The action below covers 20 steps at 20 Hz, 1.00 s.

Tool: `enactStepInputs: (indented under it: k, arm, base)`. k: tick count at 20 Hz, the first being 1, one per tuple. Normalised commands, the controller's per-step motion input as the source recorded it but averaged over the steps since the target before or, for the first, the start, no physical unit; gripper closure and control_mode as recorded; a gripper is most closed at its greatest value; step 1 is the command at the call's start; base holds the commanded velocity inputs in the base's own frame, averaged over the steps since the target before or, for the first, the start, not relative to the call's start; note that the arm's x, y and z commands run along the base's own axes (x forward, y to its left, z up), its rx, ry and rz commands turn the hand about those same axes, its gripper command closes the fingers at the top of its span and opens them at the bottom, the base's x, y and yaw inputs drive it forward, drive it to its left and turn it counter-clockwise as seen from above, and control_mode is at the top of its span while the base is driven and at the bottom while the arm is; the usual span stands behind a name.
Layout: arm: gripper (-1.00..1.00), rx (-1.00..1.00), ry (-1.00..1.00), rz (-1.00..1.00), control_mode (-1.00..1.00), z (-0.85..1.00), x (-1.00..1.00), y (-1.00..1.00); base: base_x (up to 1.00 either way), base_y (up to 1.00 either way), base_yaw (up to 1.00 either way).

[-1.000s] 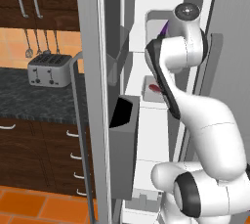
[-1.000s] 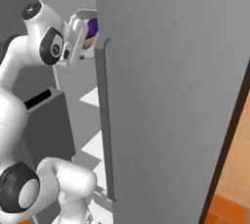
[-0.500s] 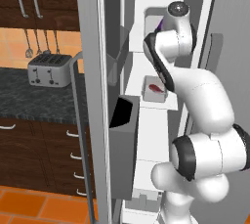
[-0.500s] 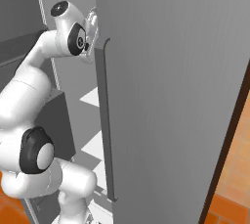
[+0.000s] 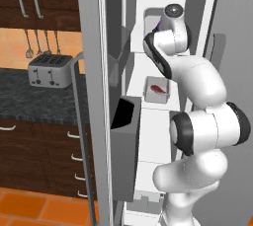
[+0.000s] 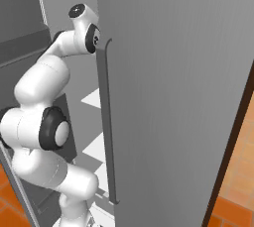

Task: Take the meat container that has the steak and place it on the second highest rack of the freezer. Then take the vegetable container that has the eggplant and sweet potato and place it on the highest rack of the freezer.

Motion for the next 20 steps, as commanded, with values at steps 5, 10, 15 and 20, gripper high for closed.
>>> enactStepInputs:
  k: [5, 10, 15, 20]
  arm:
    - [1.00, 0.00, 0.00, 0.00, -1.00, -0.05, 0.36, -0.14]
    - [1.00, 0.00, 0.00, 0.00, -1.00, 0.00, 0.00, 0.00]
    - [-1.00, 0.00, 0.00, 0.00, -1.00, 0.00, 0.00, 0.00]
    - [-1.00, 0.00, 0.00, 0.00, -1.00, 0.00, 0.00, 0.00]
  base:
    - [0.00, 0.00, 0.00]
    - [0.00, 0.00, 0.00]
    - [0.00, 0.00, 0.00]
    - [0.00, 0.00, 0.00]
